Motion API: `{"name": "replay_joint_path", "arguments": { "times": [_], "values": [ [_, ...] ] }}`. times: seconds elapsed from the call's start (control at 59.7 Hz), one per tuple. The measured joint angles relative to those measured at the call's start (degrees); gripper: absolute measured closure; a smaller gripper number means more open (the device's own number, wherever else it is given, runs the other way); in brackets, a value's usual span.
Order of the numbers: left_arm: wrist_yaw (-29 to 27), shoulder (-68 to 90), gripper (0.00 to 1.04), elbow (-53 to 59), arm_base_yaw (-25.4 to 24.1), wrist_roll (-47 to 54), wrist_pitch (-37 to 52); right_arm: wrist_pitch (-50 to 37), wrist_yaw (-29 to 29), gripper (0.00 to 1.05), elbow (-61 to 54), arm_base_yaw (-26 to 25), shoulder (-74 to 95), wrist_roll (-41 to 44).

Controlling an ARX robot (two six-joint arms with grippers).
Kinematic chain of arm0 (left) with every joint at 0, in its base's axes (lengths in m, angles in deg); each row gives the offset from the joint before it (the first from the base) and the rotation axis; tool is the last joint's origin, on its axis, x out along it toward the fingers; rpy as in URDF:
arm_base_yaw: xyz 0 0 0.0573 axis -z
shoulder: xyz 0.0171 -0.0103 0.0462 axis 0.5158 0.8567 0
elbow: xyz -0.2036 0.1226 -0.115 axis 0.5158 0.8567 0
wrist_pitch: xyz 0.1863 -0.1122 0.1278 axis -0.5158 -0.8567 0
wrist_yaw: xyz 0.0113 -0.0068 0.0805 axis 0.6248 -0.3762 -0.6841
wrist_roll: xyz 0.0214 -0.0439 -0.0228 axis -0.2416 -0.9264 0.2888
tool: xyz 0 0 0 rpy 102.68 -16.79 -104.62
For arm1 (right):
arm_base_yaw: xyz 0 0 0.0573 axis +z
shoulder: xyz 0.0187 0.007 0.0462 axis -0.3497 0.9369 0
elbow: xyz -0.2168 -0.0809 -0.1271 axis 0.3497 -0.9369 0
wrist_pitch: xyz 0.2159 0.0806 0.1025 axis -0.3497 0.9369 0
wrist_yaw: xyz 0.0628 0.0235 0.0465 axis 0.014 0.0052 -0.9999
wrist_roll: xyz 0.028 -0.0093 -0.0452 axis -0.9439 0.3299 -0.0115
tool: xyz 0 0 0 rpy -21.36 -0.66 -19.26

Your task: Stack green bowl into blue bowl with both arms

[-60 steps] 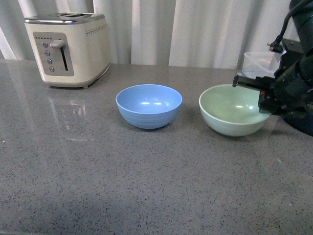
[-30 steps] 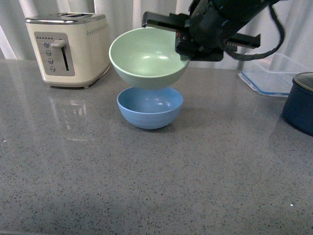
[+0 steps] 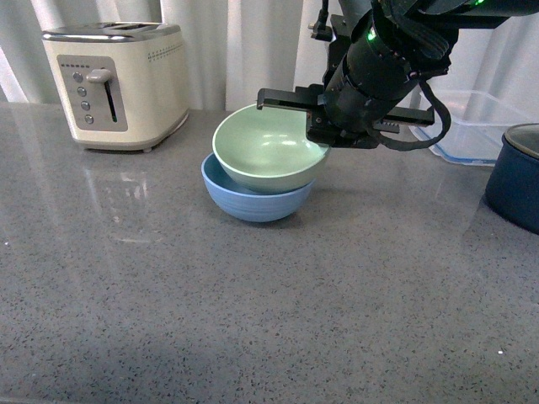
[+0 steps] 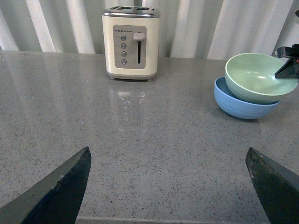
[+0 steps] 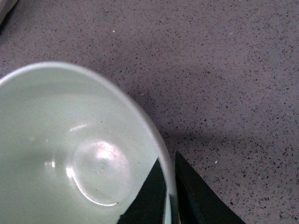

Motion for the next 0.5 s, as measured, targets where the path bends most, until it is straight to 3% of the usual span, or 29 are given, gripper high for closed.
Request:
{"name": "replay_joint_path", "arguments": {
  "times": [0.235, 0.352, 0.436, 0.453, 0.503],
  "values": [
    [0.00, 0.00, 0.07, 0.00, 0.00, 0.00, 0.00, -4.11, -3.23, 0.61, -3.78, -0.87, -3.74, -0.92],
    [0.00, 0.00, 0.07, 0.00, 0.00, 0.02, 0.00, -15.56, -9.29, 0.34, -15.78, -4.79, -15.96, -2.56],
    [-0.09, 0.00, 0.07, 0.00, 0.00, 0.00, 0.00, -28.37, -13.20, 0.15, -29.81, -9.79, -30.01, -5.27],
    [-0.09, 0.00, 0.07, 0.00, 0.00, 0.00, 0.00, -31.43, -10.49, 0.14, -32.72, -10.23, -32.68, -4.35],
    [-0.04, -0.04, 0.07, 0.00, 0.00, 0.00, 0.00, -42.18, 0.22, 0.25, -39.56, -11.19, -37.09, 2.27]
  ]
}}
